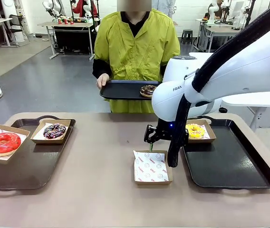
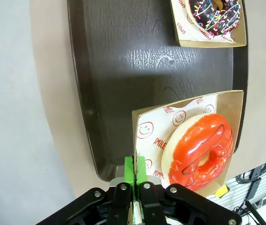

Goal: Individually package the donuts and arrange them on the tray.
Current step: Place the picked Paper togo box on the Handle tray while simultaneously picking up another Paper togo box from the table with the other hand.

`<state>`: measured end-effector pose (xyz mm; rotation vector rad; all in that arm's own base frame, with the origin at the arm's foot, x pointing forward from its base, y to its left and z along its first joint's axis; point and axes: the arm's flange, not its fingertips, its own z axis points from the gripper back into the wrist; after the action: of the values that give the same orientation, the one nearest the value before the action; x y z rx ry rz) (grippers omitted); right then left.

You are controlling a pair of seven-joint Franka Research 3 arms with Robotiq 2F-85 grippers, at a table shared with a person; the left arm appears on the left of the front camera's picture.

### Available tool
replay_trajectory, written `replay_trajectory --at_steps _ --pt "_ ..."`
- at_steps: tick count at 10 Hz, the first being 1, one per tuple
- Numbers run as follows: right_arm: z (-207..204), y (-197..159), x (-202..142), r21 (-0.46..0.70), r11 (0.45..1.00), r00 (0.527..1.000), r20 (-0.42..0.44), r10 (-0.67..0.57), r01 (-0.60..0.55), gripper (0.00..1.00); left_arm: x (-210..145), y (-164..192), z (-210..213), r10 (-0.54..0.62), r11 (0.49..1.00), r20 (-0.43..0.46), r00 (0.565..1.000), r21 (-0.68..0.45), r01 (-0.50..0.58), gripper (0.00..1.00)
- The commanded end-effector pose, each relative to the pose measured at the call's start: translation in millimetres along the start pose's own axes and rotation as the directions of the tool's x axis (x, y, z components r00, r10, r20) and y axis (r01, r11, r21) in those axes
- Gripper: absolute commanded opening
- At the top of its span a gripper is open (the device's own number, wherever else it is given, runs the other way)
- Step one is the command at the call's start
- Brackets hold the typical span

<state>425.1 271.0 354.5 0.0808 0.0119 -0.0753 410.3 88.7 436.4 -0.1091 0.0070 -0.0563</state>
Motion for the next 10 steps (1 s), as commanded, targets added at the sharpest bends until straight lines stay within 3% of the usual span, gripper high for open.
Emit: replay_trajectory --at_steps 1,4,10 --pt "-12.6 2.3 0.3 -0.038 0.999 0.999 -0.004 -0.033 0.032 1.00 4.9 -2.4 -7.1 0.027 0.999 0.002 1.000 0.019 -0.027 0.01" --pt "-27.2 -4.5 -12.3 -0.055 0.994 0.996 -0.002 -0.091 0.091 1.00 9.0 -6.5 -24.1 0.110 0.992 -0.001 0.994 0.060 -0.109 0.01" --pt "-43.1 -14.3 -27.5 -0.058 0.998 1.000 -0.022 0.011 -0.012 1.00 16.1 0.9 -47.2 0.165 0.984 -0.042 0.985 0.076 -0.161 0.01"
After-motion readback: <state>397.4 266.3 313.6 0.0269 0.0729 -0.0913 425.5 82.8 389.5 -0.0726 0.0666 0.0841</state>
